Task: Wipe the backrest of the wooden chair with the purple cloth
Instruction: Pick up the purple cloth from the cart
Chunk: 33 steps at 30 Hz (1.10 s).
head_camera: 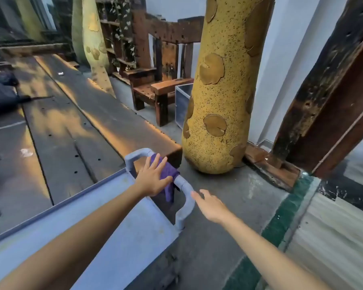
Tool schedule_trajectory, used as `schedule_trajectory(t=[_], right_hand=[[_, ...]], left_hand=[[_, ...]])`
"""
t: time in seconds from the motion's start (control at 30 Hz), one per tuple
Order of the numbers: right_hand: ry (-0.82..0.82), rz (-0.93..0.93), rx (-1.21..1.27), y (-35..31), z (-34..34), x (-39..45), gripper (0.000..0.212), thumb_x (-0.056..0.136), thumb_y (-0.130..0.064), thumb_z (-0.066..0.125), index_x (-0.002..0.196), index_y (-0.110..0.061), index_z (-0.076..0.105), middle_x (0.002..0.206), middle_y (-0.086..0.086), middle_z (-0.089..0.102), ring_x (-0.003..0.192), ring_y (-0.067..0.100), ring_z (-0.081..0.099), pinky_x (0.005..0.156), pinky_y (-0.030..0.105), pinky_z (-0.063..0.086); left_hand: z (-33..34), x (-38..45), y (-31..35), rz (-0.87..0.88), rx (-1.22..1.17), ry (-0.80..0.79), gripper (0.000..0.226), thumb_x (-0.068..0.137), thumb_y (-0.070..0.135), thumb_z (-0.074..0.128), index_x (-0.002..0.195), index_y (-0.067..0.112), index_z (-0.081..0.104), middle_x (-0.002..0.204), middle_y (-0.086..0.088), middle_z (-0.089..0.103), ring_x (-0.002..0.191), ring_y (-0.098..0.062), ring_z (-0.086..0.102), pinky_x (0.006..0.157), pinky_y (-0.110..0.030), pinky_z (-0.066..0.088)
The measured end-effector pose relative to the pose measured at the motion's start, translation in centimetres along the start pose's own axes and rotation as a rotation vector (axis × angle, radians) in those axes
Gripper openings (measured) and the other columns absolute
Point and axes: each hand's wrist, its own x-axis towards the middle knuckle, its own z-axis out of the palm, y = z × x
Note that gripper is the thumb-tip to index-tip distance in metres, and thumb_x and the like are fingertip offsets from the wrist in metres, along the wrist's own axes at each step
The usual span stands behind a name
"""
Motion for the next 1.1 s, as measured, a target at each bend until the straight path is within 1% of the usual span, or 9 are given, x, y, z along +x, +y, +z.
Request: schedule_trajectory(t=[0.13, 0.27, 0.37, 0.5, 0.6, 0.7, 0.83, 0.97, 1.1], right_hand=[[-0.129, 0.074, 0.209, -0.2, 1.2, 5.1, 0.051, 0.096, -0.066, 0.036, 0.118, -0.02, 0.043, 0.126, 0.006, 0.055, 0.107, 0.022, 0.054, 0.092, 0.037, 0.045], [-0.148, 0.179, 0.446, -1.6, 1.6, 10.1, 0.068, 0.097, -0.064, 0.039, 0.141, -0.014, 0.05, 0.14, 0.009, 0.057, 0.126, 0.027, 0.055, 0.109, 0.045, 0.044], [-0.211, 0.239, 0.498, -3.2, 1.6, 12.9, 0.076, 0.091, -0.07, 0.047, 0.143, -0.015, 0.054, 0.138, 0.011, 0.061, 0.123, 0.028, 0.06, 0.11, 0.045, 0.045], [-0.276, 0.202, 0.578, -5.8, 2.2, 15.8, 0.072, 0.081, -0.068, 0.063, 0.13, -0.016, 0.065, 0.127, 0.009, 0.068, 0.111, 0.027, 0.067, 0.106, 0.045, 0.048], [-0.205, 0.127, 0.64, -7.3, 2.3, 17.3, 0.033, 0.084, -0.043, 0.073, 0.102, -0.016, 0.074, 0.104, 0.01, 0.077, 0.097, 0.031, 0.072, 0.098, 0.048, 0.056], [-0.13, 0.068, 0.757, -8.2, 1.7, 18.6, 0.011, 0.092, -0.028, 0.069, 0.094, -0.02, 0.076, 0.092, 0.004, 0.079, 0.096, 0.029, 0.074, 0.09, 0.047, 0.06], [-0.16, -0.032, 0.975, -9.3, -0.9, 19.9, 0.021, 0.101, -0.036, 0.06, 0.115, -0.023, 0.069, 0.111, 0.003, 0.077, 0.101, 0.022, 0.074, 0.077, 0.035, 0.062], [-0.212, -0.053, 0.991, -9.7, -6.2, 21.9, 0.025, 0.104, -0.048, 0.047, 0.124, -0.037, 0.057, 0.112, -0.007, 0.075, 0.092, 0.02, 0.078, 0.07, 0.037, 0.06], [-0.261, -0.197, 0.948, -9.0, -13.0, 25.5, 0.031, 0.1, -0.039, 0.062, 0.129, -0.04, 0.052, 0.123, -0.008, 0.072, 0.1, 0.019, 0.076, 0.066, 0.035, 0.062]], left_hand=[[0.7, 1.9, -3.5, -0.127, -0.063, -0.103, 0.093, 0.082, 0.052, 0.046, 0.163, 0.021, 0.012, 0.17, -0.017, -0.003, 0.156, -0.039, -0.009, 0.124, -0.052, 0.009], [1.4, 5.6, -5.3, -0.268, -0.343, -0.093, 0.061, 0.093, 0.035, 0.053, 0.148, 0.011, 0.042, 0.15, -0.016, 0.045, 0.138, -0.037, 0.044, 0.111, -0.039, 0.037], [2.1, 8.1, -6.0, -0.32, -0.475, -0.039, 0.042, 0.099, 0.027, 0.051, 0.136, 0.008, 0.05, 0.134, -0.013, 0.06, 0.118, -0.028, 0.057, 0.094, -0.032, 0.038], [2.8, 10.6, -7.0, -0.372, -0.561, -0.002, 0.028, 0.1, 0.031, 0.052, 0.12, 0.011, 0.048, 0.117, -0.007, 0.06, 0.104, -0.021, 0.055, 0.088, -0.034, 0.039], [2.8, 12.4, -7.8, -0.463, -0.598, 0.06, 0.026, 0.098, 0.036, 0.059, 0.099, 0.01, 0.051, 0.099, -0.008, 0.064, 0.09, -0.02, 0.057, 0.08, -0.033, 0.041], [2.1, 13.6, -8.2, -0.504, -0.526, -0.013, 0.04, 0.098, 0.038, 0.06, 0.069, 0.012, 0.052, 0.076, -0.008, 0.061, 0.075, -0.021, 0.054, 0.065, -0.03, 0.04], [-0.2, 15.3, -7.1, -0.429, -0.466, 0.005, 0.035, 0.099, 0.03, 0.057, 0.068, 0.013, 0.056, 0.069, -0.004, 0.056, 0.071, -0.02, 0.051, 0.054, -0.025, 0.033], [-3.3, 18.2, -4.7, -0.41, -0.77, 0.184, 0.035, 0.095, 0.027, 0.062, 0.065, 0.017, 0.049, 0.064, 0.001, 0.042, 0.064, -0.015, 0.038, 0.06, -0.033, 0.028], [-5.9, 22.5, -1.7, -0.356, -0.865, 0.23, 0.032, 0.092, 0.025, 0.067, 0.068, 0.012, 0.049, 0.068, -0.005, 0.035, 0.066, -0.017, 0.033, 0.06, -0.033, 0.024]])
